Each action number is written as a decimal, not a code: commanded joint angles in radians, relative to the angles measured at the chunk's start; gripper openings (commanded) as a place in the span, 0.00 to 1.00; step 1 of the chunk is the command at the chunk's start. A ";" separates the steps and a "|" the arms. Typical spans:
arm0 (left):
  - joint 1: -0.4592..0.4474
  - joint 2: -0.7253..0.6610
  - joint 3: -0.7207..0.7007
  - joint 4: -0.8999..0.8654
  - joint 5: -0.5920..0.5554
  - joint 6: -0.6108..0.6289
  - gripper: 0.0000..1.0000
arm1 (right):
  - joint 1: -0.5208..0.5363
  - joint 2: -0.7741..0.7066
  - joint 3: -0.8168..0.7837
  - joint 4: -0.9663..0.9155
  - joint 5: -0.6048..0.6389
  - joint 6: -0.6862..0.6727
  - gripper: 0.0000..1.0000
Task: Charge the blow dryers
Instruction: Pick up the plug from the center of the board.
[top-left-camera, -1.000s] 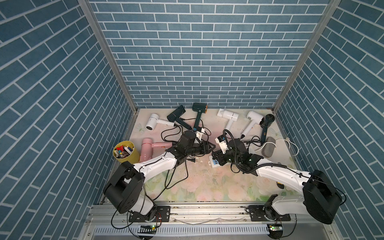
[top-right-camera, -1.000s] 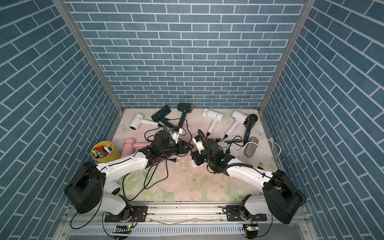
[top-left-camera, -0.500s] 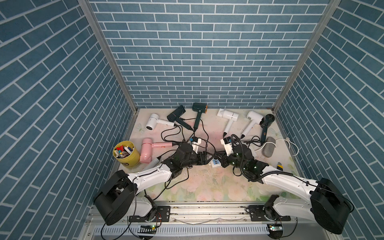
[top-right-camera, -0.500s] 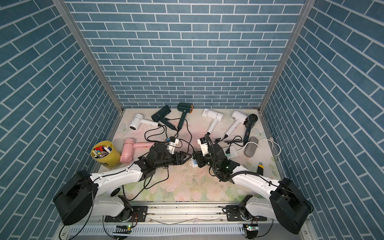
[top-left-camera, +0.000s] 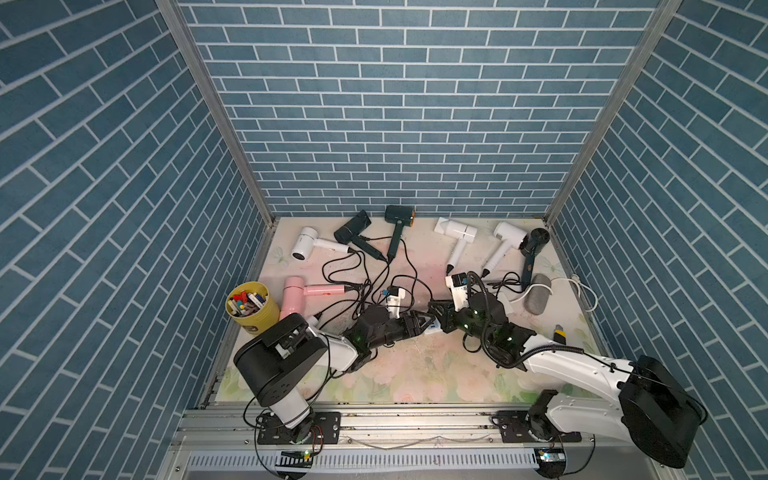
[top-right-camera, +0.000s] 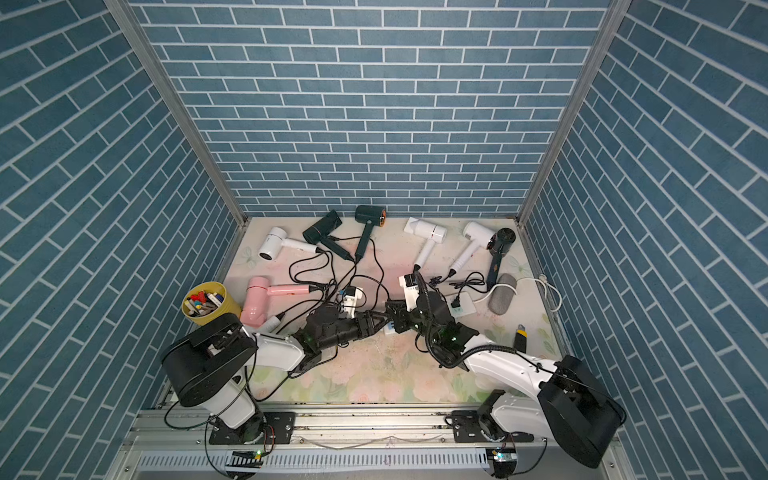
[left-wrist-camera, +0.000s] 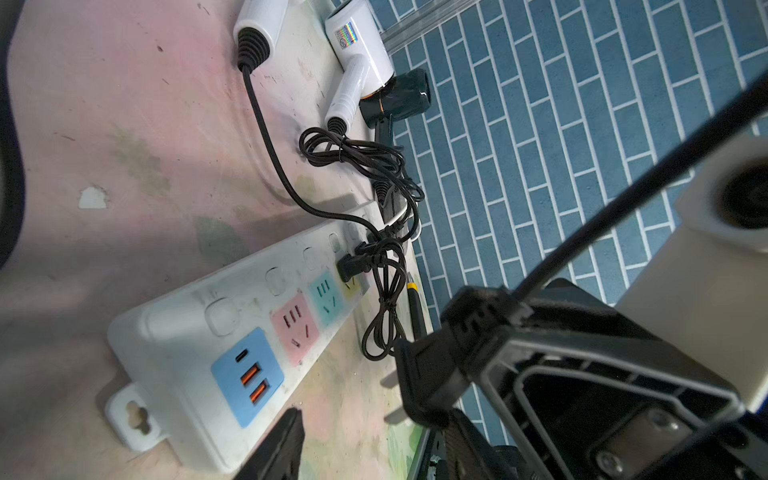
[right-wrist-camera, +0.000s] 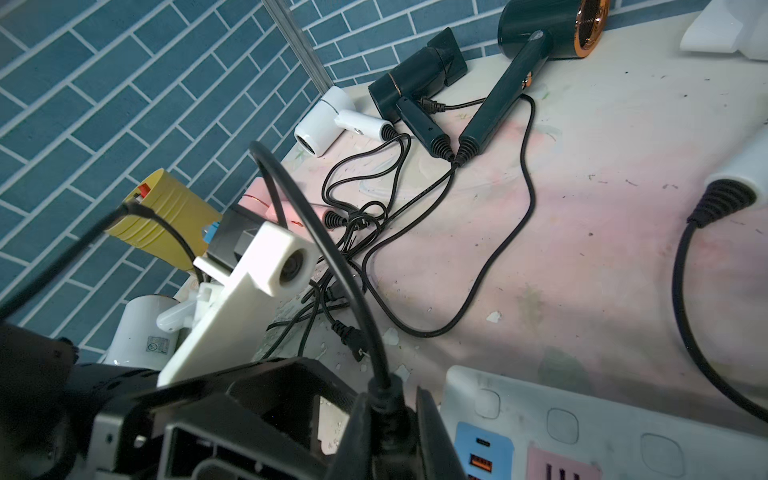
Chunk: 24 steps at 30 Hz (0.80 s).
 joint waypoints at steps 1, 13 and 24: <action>-0.009 0.004 0.010 0.050 -0.010 0.062 0.56 | 0.005 -0.003 0.023 0.035 0.029 0.063 0.00; -0.082 -0.137 0.068 -0.307 -0.168 0.366 0.47 | 0.005 0.008 0.064 -0.036 0.029 0.123 0.00; -0.087 -0.225 0.132 -0.510 -0.246 0.604 0.40 | 0.005 0.022 0.110 -0.096 -0.056 0.180 0.00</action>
